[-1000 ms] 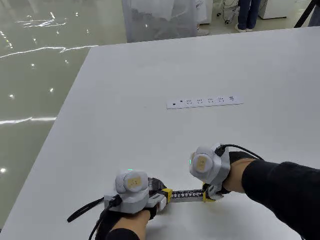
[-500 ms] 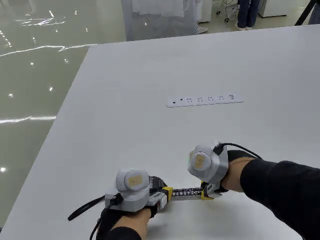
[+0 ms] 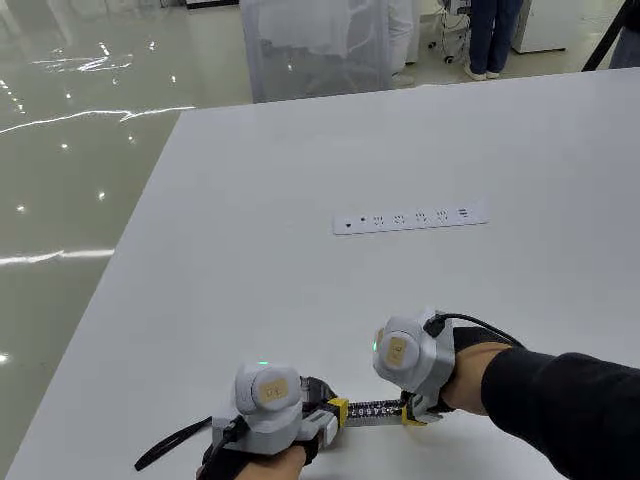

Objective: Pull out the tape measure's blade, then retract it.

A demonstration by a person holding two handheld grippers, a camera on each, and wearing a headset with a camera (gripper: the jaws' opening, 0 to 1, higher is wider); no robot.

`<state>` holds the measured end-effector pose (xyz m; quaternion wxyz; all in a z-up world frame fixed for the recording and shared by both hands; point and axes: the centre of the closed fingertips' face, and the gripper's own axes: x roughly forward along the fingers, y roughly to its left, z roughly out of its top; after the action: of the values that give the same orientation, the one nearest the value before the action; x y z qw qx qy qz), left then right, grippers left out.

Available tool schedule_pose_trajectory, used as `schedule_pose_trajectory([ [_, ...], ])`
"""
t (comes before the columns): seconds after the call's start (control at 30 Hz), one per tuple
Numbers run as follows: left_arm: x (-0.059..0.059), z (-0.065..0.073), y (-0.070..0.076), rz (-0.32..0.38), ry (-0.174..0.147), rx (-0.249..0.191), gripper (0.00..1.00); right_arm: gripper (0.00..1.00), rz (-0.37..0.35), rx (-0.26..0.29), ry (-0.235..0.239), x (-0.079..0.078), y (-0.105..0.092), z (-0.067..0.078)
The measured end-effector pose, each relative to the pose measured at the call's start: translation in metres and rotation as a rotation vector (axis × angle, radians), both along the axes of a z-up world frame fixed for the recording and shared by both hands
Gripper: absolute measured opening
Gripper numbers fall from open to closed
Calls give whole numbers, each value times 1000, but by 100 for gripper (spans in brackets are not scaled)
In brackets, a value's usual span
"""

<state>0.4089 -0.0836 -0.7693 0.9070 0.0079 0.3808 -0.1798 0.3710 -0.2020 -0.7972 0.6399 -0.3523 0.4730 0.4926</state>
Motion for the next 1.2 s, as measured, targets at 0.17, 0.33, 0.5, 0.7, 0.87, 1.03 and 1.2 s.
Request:
schedule_pose_trajectory([
  [0.17,0,0,-1,-2,3,1,60,5,4,-6,-4,1,3,0],
  [0.33,0,0,-1,-2,3,0,60,5,-4,5,-9,1,6,0],
  [0.5,1,0,-1,-1,12,-1,59,5,13,33,-27,2,29,-1],
  [0.7,1,0,-1,-6,15,-3,59,5,21,32,-15,5,30,0],
  [0.87,2,0,-2,-10,17,-5,59,5,13,31,-8,6,31,0],
  [1.03,1,0,-2,-13,14,-10,59,5,9,32,-8,6,32,0],
  [1.2,1,0,-2,-17,16,-10,59,5,4,40,-12,5,32,0],
])
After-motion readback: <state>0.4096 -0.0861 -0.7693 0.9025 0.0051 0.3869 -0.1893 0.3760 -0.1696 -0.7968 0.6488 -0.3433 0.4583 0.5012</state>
